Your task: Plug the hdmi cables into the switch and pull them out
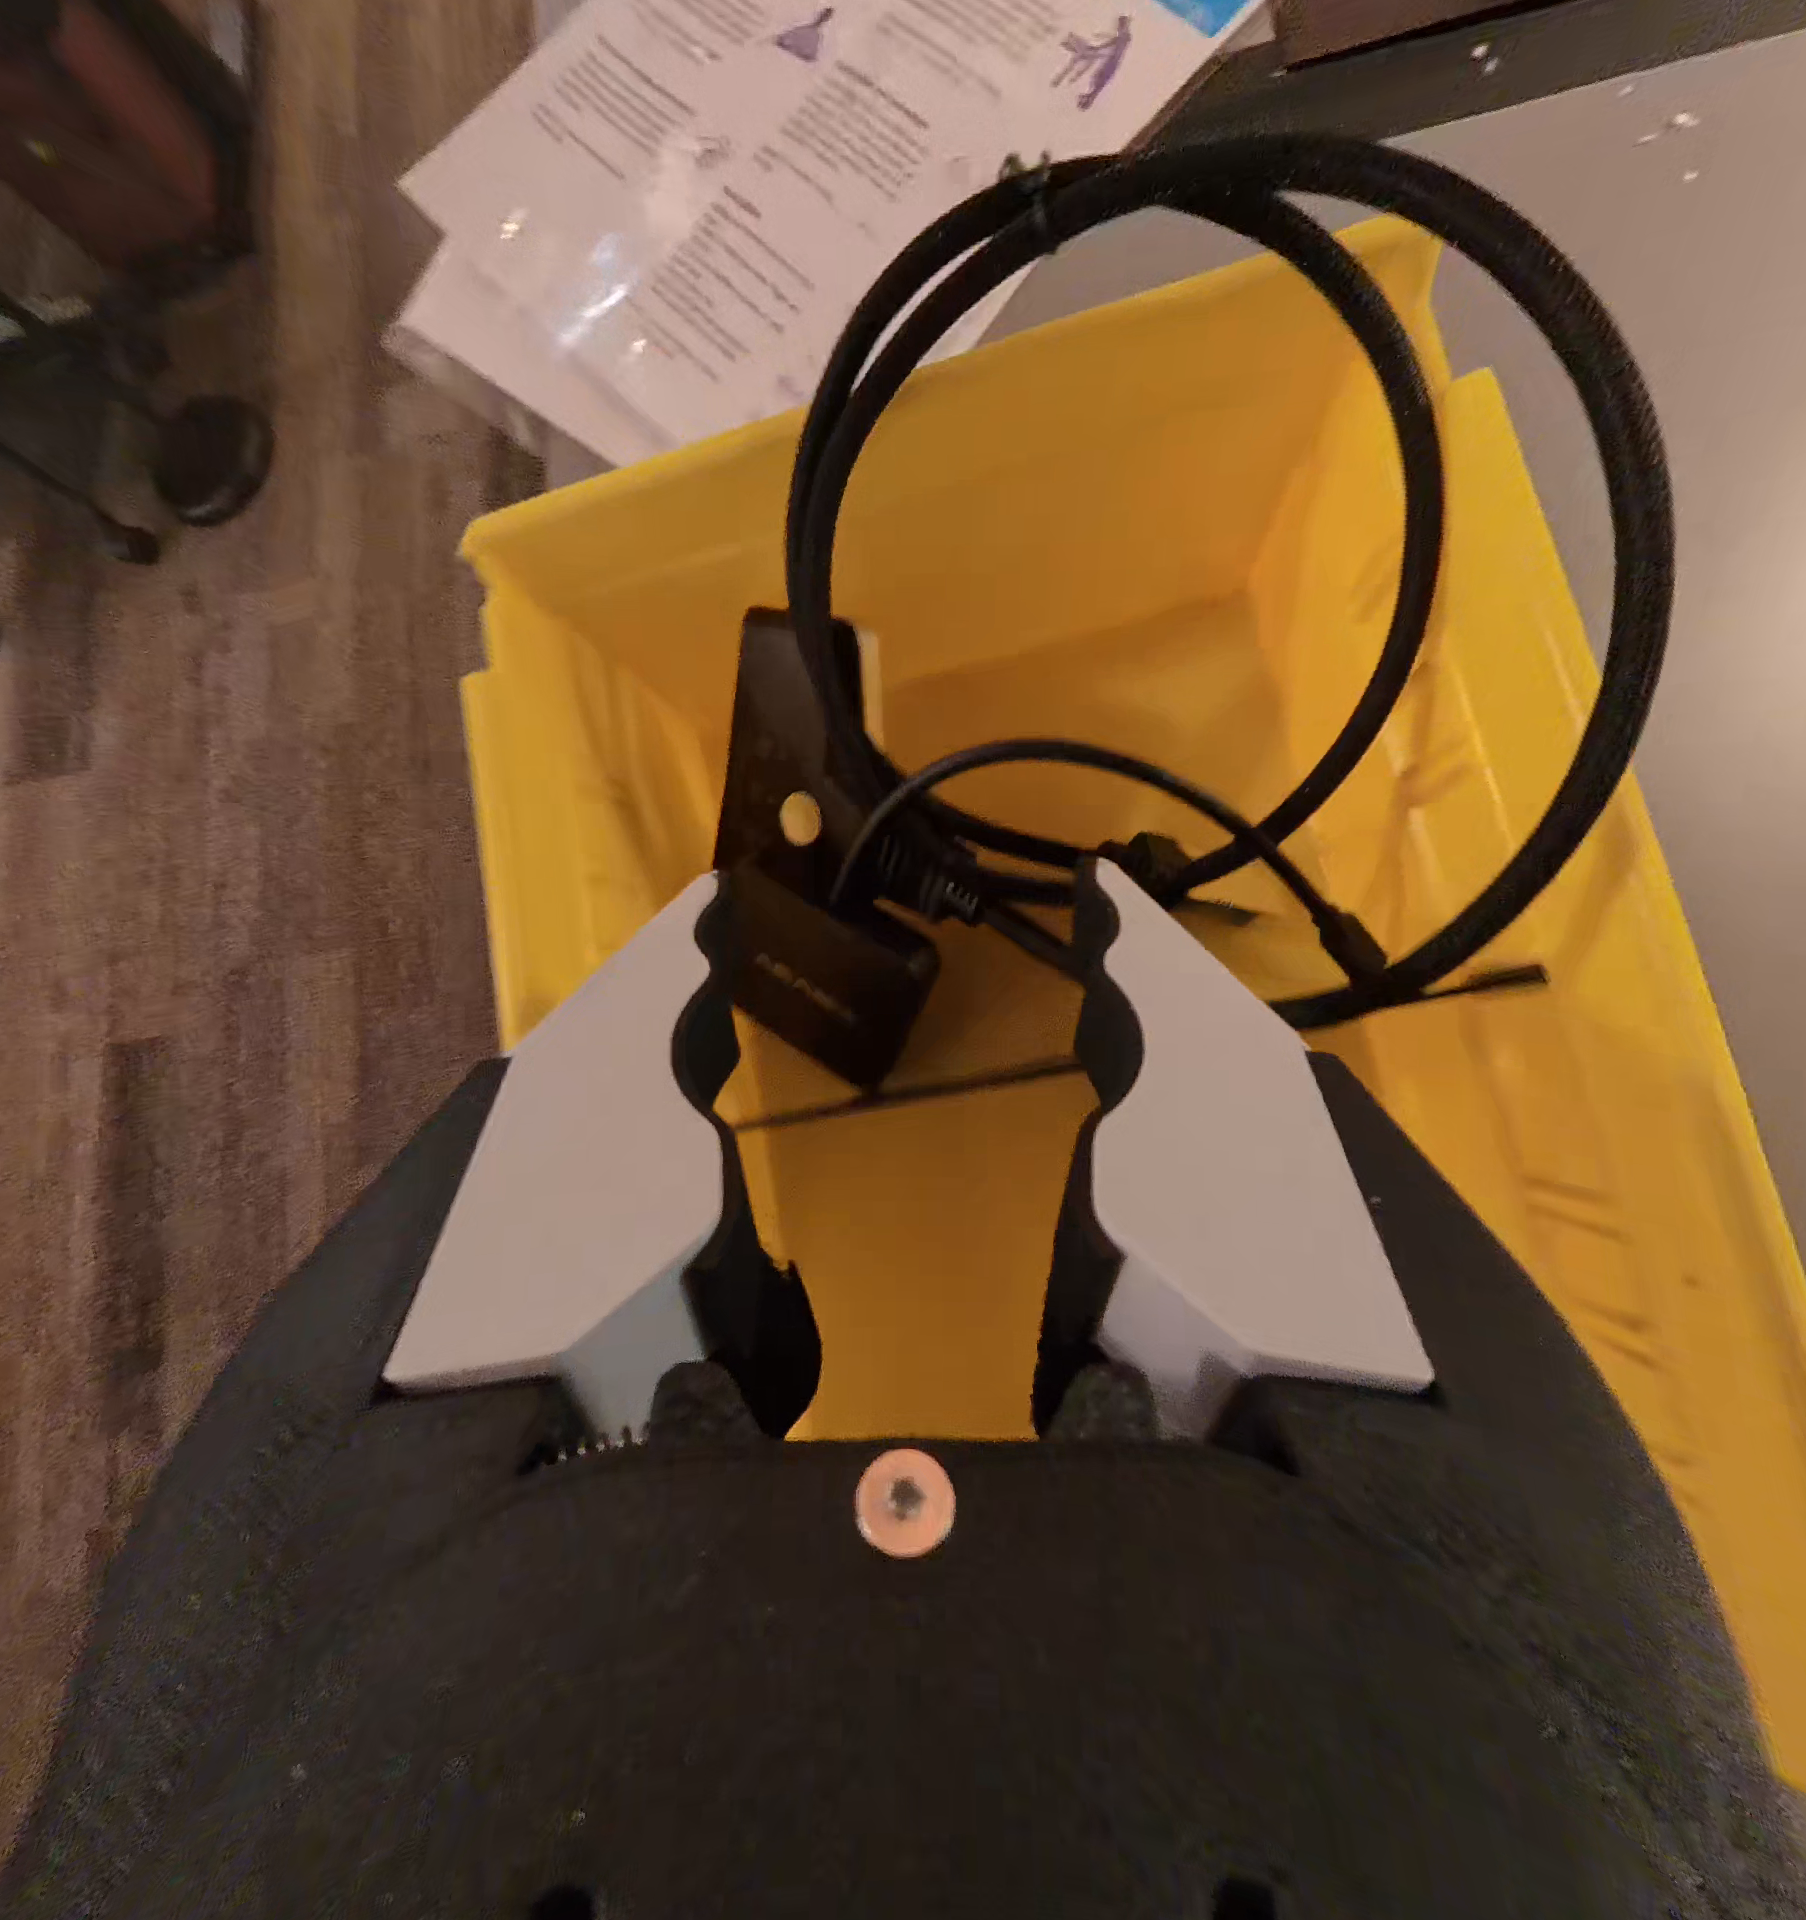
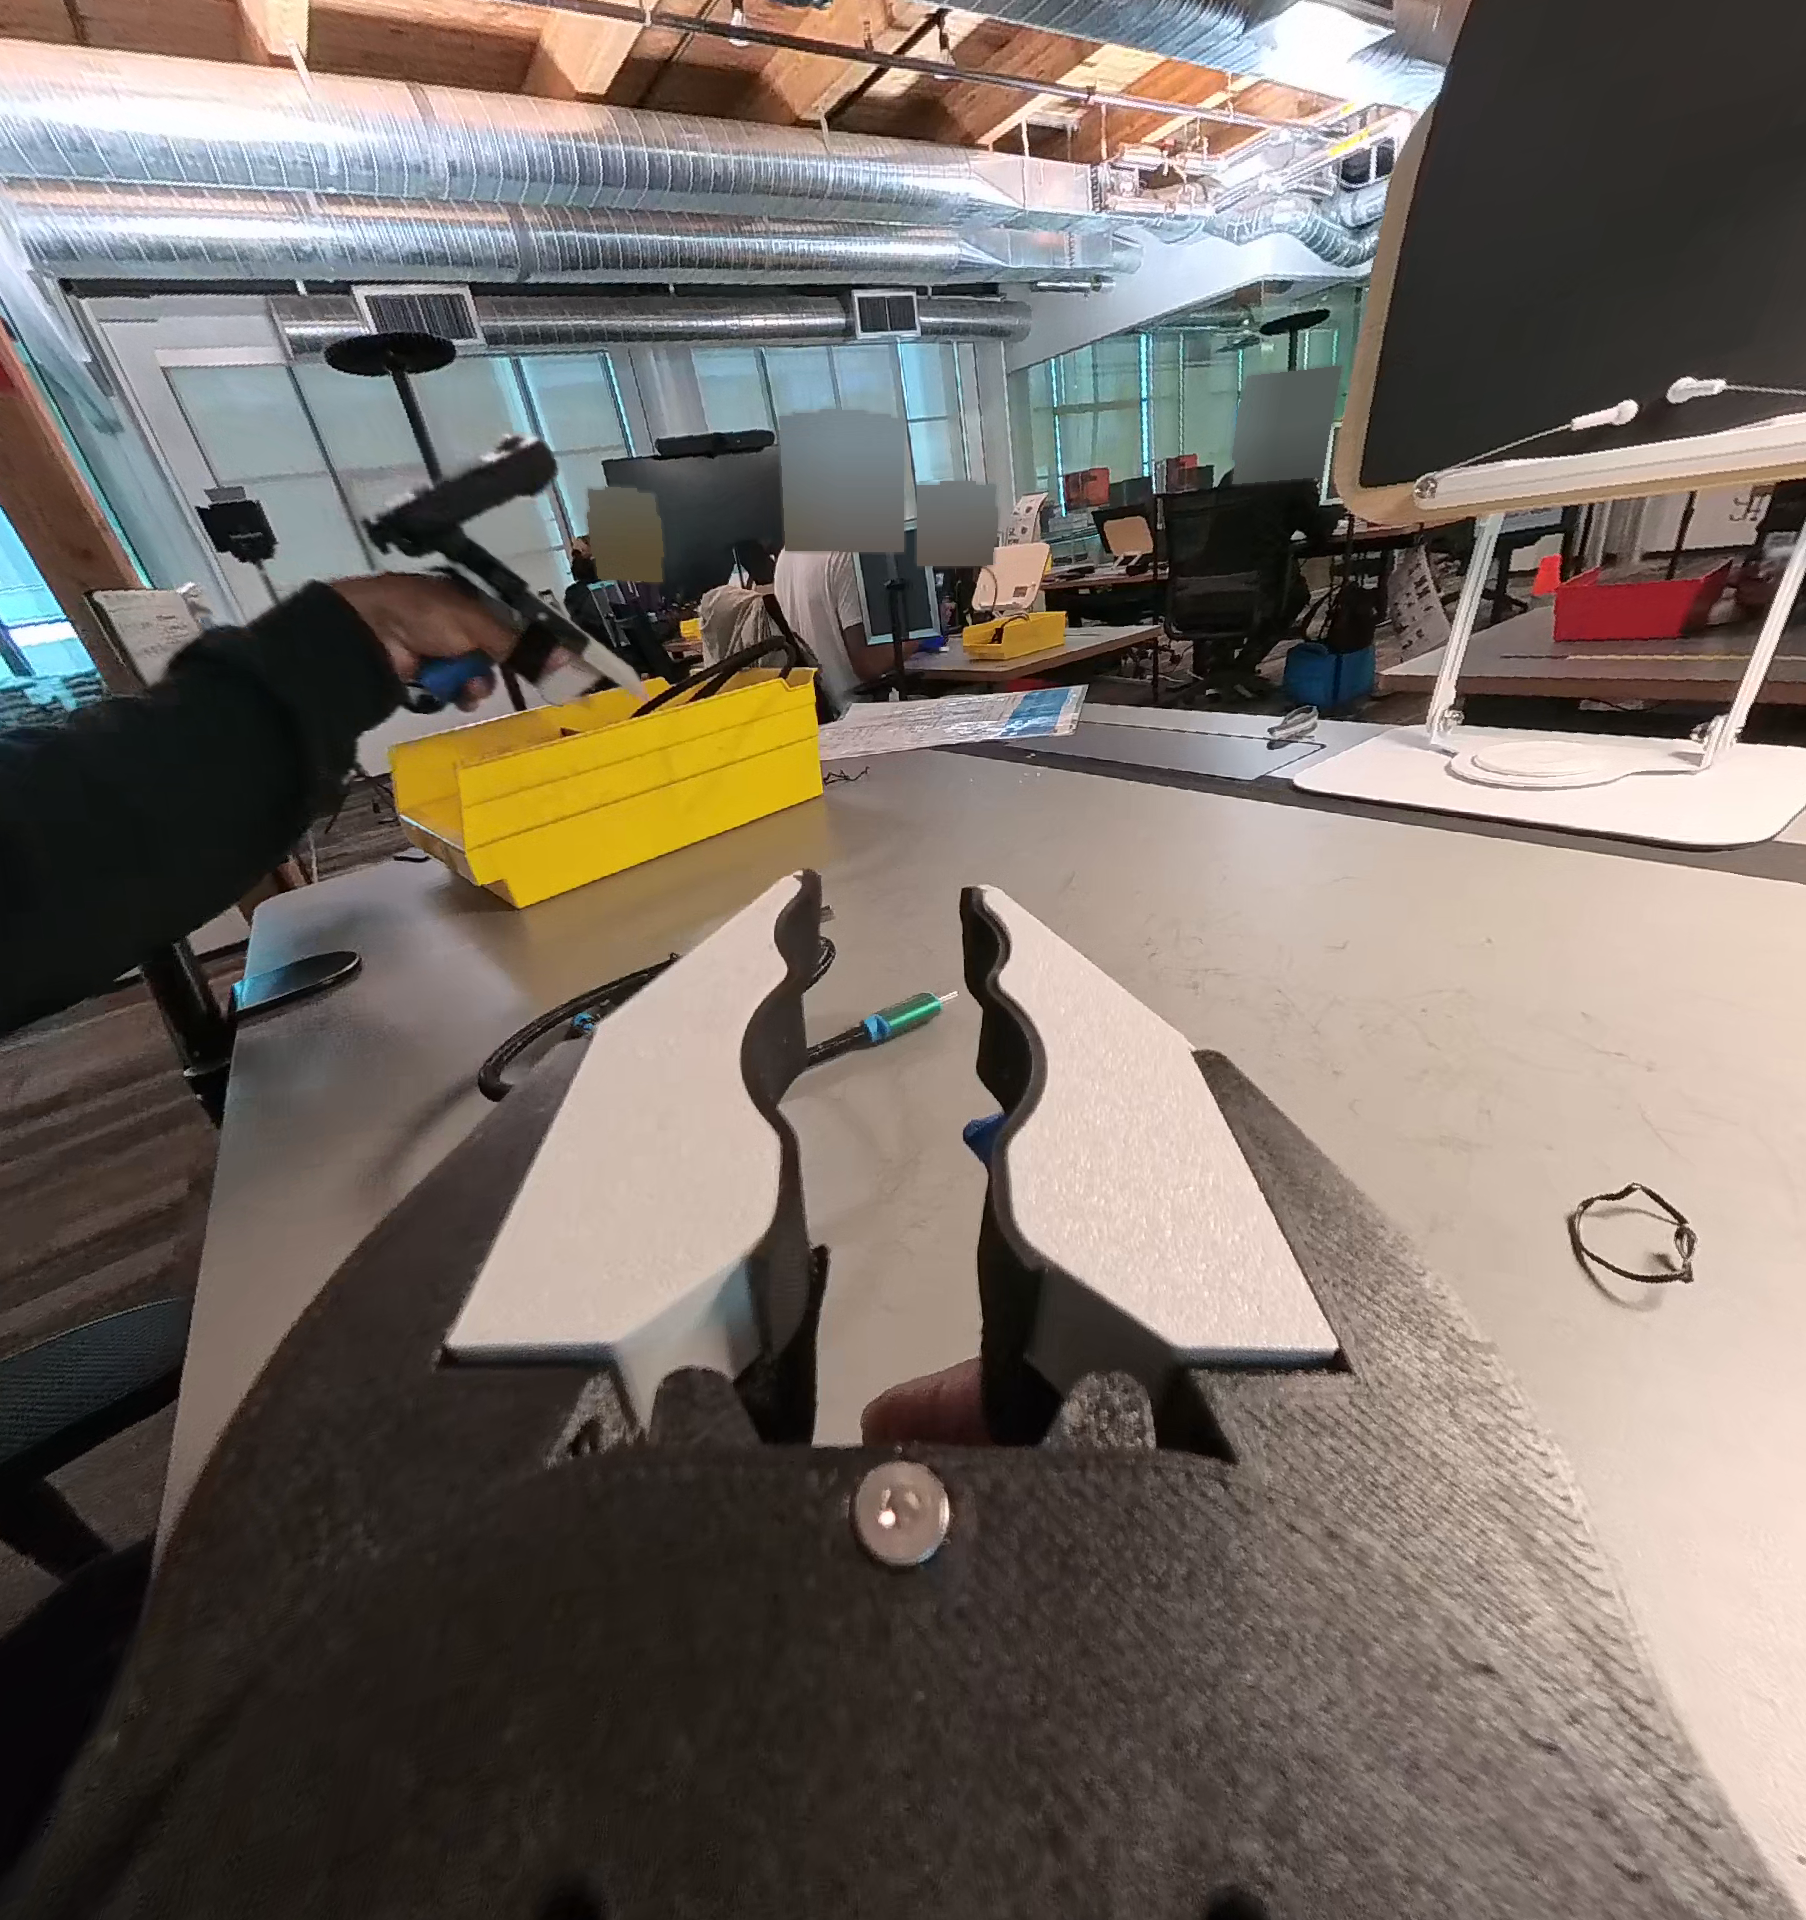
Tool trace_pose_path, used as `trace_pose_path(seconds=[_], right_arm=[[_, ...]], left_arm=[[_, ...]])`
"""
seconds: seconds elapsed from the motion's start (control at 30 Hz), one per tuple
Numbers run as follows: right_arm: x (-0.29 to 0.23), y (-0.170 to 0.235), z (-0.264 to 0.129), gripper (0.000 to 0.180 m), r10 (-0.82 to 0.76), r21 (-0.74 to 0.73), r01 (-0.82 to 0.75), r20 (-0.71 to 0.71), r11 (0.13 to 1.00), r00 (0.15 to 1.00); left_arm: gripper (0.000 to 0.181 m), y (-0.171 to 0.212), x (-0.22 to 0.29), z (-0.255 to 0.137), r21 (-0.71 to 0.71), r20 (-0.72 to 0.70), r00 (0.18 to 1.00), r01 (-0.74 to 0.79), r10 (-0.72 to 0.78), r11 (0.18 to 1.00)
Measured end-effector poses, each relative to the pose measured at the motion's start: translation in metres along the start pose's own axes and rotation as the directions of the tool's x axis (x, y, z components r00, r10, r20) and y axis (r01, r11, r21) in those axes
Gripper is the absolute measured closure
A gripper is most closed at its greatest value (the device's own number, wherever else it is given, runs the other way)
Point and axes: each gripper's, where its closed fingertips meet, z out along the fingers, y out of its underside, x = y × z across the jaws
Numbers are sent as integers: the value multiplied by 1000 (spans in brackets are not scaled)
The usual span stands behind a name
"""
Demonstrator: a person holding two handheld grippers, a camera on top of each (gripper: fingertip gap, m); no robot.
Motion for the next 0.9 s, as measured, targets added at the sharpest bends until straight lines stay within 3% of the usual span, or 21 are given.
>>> trace_pose_path(seconds=[0.2, 0.27, 0.33, 0.77, 0.9], right_arm=[[8, -1, 1, 152, 70, 12, -70, 1, 997, 998], [8, -2, 0, 152, 74, 16, -74, 0, 997, 997], [8, -2, 0, 152, 75, 18, -75, 2, 997, 997], [5, -2, 0, 152, 66, 20, -67, 22, 998, 998], [1, -3, 0, 152, 36, 21, -36, 24, 999, 999]], left_arm=[[118, 6, -8, 40, -112, -16, 999, -40, 38, 993], [134, 6, -4, 47, -110, -42, 998, -47, 42, 993], [163, 6, -10, 47, -106, -8, 999, -48, 48, 993], [171, -31, -27, -26, 39, 237, 969, -75, 64, 996], [172, -54, -23, -50, 150, 294, 954, -101, 53, 984]])
